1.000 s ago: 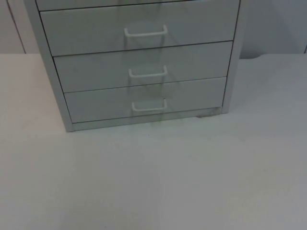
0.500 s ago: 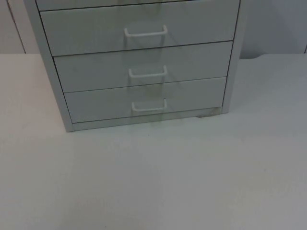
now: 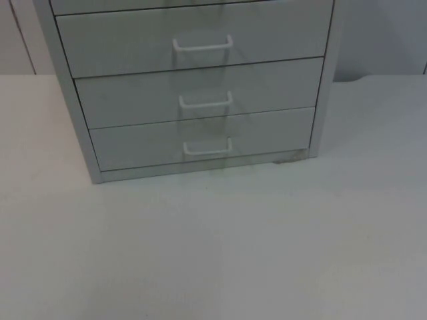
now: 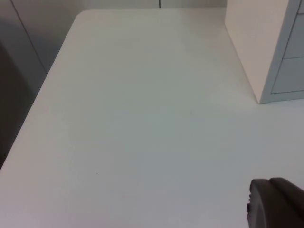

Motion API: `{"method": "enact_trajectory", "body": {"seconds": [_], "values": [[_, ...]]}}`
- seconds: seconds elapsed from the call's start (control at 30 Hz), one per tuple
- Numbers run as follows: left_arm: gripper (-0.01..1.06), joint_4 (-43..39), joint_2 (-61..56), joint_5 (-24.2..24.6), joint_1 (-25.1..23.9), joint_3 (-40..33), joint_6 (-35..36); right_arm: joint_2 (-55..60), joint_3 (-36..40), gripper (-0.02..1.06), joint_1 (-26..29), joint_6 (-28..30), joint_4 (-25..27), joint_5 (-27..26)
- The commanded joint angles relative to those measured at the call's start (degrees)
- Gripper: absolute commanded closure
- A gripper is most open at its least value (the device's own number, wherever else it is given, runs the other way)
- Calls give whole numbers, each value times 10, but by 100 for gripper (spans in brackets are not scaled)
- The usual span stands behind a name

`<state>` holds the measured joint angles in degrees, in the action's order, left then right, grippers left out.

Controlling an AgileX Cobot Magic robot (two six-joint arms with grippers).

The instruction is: Open the drawer with the left hand, place the block into the drawer with the right hand, then close the drawer with the left hand.

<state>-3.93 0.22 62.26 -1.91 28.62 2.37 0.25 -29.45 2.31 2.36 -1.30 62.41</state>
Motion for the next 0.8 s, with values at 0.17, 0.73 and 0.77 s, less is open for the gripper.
{"method": "enact_trajectory", "body": {"seconds": [0.17,0.73,0.77], "values": [[105,-4,-2,-7,-1,-3,6,-3,0,-1,-3,-2,-5,-7],[105,25,-2,-7,-1,-3,-28,-3,0,-1,-3,4,-2,-7],[105,25,-2,-7,-1,-3,-28,-3,0,-1,-3,4,-2,-7]]}}
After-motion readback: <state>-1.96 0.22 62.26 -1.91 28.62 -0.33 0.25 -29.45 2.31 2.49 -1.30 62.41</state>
